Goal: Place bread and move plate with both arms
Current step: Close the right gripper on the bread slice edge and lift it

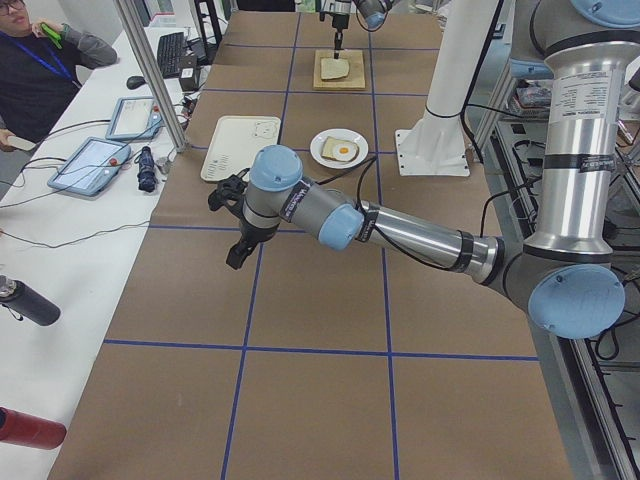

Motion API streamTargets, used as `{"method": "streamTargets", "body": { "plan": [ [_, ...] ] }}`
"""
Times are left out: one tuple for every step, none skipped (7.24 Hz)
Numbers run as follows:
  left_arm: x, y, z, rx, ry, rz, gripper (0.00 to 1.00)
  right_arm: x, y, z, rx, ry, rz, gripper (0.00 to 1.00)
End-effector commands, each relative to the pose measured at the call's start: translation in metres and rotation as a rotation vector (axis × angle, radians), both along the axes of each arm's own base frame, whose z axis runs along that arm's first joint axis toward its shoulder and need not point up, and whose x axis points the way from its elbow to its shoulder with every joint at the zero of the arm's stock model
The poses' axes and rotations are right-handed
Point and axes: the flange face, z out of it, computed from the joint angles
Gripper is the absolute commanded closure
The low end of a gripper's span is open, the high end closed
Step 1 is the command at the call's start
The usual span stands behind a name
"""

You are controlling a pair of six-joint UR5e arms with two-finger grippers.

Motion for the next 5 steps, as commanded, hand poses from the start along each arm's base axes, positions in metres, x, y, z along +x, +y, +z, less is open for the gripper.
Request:
{"method": "streamTargets", "body": {
  "plan": [
    [0.000,0.000,0.000,-0.001,0.000,0.000,0.02,0.017,-0.021,-0.023,0.019,-0.069,-0.008,1.00],
    [0.000,0.000,0.000,-0.001,0.000,0.000,0.02,0.011,-0.034,-0.037,0.032,-0.081,0.003,1.00],
    [0.000,0.000,0.000,-0.002,-0.001,-0.002,0.02,0.005,-0.049,-0.060,-0.023,-0.119,0.045,1.00],
    [0.000,-0.001,0.003,-0.006,-0.001,-0.002,0.02,-0.006,-0.072,-0.099,-0.108,-0.178,0.116,1.00],
    [0.000,-0.001,0.003,-0.005,-0.001,-0.001,0.02,-0.030,-0.086,-0.134,-0.118,-0.217,0.129,1.00]
  ]
}}
